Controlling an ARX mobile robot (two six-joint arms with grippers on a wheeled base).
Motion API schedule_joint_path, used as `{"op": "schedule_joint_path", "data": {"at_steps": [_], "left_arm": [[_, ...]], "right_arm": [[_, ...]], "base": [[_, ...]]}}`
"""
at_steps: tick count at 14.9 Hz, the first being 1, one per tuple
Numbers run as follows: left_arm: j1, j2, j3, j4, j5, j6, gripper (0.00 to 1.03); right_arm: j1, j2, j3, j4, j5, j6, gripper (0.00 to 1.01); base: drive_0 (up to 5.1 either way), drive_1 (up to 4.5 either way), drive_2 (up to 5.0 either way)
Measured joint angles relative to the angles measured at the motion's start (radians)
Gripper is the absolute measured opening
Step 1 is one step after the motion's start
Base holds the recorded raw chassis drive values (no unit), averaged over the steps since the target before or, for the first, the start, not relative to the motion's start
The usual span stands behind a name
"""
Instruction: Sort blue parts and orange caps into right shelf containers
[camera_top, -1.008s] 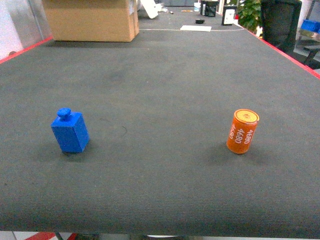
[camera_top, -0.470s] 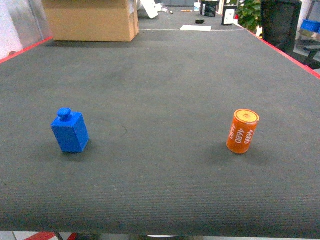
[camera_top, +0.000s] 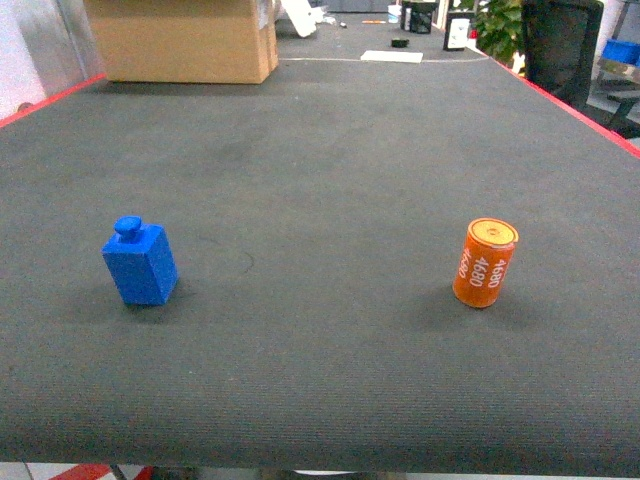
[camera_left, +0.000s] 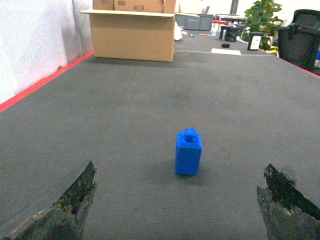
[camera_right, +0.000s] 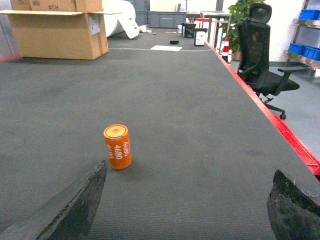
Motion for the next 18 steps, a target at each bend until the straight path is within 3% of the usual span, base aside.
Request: {"op": "schedule_joint_path", "data": {"at_steps": [3, 4, 5, 6, 7, 9, 10, 12, 14, 18], "left_arm": [[-0.001, 0.0, 0.0, -0.001, -0.005, 0.001, 0.98], [-0.081, 0.051, 0.005, 0.008, -0.19, 0.013, 0.98], [-0.185, 0.187, 0.012, 0.101, -0.386, 0.019, 0.98], [-0.191, 0.333, 0.015, 0.229, -0.509, 0.027, 0.98], [-0.172, 0.481, 0.043, 0.365, -0.518, 0.034, 0.98], [-0.174, 0.831, 0.178, 0.642, -0.415, 0.035, 0.98], [-0.181, 1.006, 0.26, 0.735, -0.378, 0.034, 0.98], [-0.2, 1.313, 0.409, 0.779, -0.335, 0.01, 0.98], [-0.212, 1.549, 0.559, 0.795, -0.315, -0.016, 0.98], [-0.216, 1.672, 0.63, 0.799, -0.308, -0.039, 0.98]], "right_arm": [[0.0, 0.0, 0.0, 0.0, 0.0, 0.0, 0.98], [0.051, 0.029, 0.001, 0.01, 0.126, -0.011, 0.98], [0.17, 0.144, 0.002, 0.087, 0.336, -0.019, 0.98], [0.22, 0.285, 0.003, 0.231, 0.467, -0.032, 0.98], [0.208, 0.449, 0.021, 0.395, 0.475, -0.029, 0.98], [0.238, 0.87, 0.158, 0.745, 0.388, -0.01, 0.98], [0.263, 1.069, 0.254, 0.849, 0.354, 0.002, 0.98], [0.302, 1.39, 0.426, 0.867, 0.306, 0.032, 0.98], [0.303, 1.634, 0.586, 0.841, 0.294, 0.054, 0.98], [0.304, 1.733, 0.664, 0.827, 0.283, 0.072, 0.98]], "base": [[0.0, 0.0, 0.0], [0.0, 0.0, 0.0], [0.0, 0.0, 0.0], [0.0, 0.0, 0.0], [0.0, 0.0, 0.0], [0.0, 0.0, 0.0], [0.0, 0.0, 0.0], [0.0, 0.0, 0.0], [0.0, 0.0, 0.0], [0.0, 0.0, 0.0]]}}
